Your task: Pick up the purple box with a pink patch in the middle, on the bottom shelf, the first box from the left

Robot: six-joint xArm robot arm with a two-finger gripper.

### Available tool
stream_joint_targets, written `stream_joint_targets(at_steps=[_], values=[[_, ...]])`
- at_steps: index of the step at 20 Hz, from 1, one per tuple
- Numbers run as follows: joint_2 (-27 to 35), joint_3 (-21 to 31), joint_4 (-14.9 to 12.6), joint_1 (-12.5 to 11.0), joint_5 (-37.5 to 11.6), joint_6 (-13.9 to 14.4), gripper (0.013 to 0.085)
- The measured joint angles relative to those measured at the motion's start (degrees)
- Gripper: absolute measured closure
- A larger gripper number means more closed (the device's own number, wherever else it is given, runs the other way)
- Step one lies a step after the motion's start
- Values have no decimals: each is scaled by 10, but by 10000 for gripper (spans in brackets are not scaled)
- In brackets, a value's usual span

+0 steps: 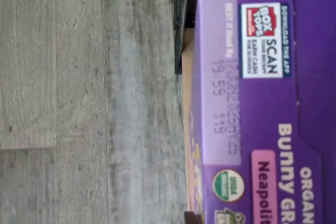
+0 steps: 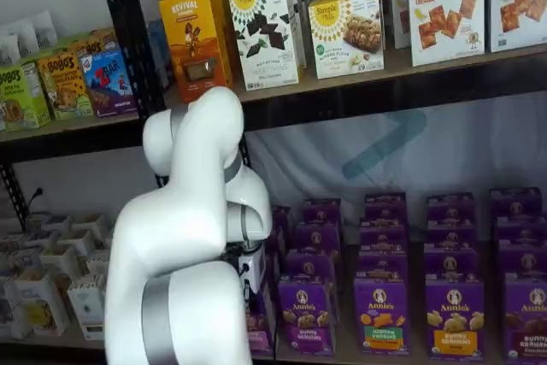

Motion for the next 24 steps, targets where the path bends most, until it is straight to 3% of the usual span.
stream_joint_targets(at_steps=[5,13,24], values=[[-8,7,-11,0,5,10,610],[-53,67,-33,4,-10,33,610],[-125,162,6,3,-44,-5,610]])
